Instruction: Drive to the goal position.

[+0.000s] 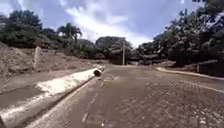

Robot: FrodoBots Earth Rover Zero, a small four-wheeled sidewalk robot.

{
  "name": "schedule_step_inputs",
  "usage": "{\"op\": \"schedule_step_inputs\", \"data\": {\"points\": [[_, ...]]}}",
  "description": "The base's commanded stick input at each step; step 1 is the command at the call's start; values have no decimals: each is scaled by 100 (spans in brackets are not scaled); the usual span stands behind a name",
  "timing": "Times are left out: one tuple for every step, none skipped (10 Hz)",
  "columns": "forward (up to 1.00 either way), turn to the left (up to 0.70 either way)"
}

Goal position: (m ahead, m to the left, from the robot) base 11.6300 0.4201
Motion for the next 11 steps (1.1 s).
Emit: {"op": "schedule_step_inputs", "data": {"points": [[100,0],[100,0],[100,0],[100,0],[100,0],[100,0],[100,0],[100,0],[100,0],[100,0],[100,0]]}}
